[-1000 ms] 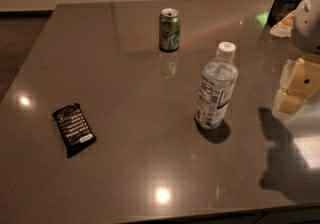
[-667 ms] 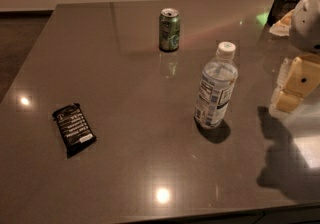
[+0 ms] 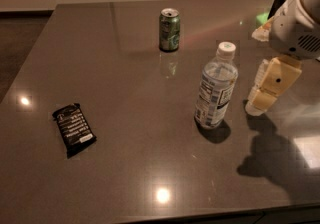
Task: Move blue plastic bottle near green can
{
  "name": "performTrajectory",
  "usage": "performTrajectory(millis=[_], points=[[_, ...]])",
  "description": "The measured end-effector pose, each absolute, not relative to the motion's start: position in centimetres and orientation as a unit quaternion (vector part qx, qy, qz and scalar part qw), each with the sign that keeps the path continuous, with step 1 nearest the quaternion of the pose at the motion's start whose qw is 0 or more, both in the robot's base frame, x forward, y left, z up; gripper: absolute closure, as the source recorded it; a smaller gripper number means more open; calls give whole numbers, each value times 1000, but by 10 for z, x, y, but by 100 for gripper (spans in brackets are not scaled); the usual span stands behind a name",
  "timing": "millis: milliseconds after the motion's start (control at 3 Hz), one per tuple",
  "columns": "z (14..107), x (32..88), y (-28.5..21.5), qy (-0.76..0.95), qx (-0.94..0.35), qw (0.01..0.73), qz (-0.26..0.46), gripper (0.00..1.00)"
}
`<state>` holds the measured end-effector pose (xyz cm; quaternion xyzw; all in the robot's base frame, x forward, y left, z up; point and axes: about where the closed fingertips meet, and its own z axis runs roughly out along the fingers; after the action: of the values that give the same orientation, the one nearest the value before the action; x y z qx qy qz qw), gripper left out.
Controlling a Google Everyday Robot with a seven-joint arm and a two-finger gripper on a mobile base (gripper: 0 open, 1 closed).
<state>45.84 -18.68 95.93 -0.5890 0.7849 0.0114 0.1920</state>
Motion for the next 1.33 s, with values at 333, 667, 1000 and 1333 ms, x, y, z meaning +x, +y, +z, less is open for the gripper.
performTrajectory(millis=[333, 667, 1000, 1333], points=[[950, 460, -165, 776, -592, 212, 43, 0], [942, 462, -147, 769, -595, 223, 68, 0], [936, 464, -137, 767, -594, 222, 92, 19], [935, 466, -134, 768, -593, 219, 104, 42]])
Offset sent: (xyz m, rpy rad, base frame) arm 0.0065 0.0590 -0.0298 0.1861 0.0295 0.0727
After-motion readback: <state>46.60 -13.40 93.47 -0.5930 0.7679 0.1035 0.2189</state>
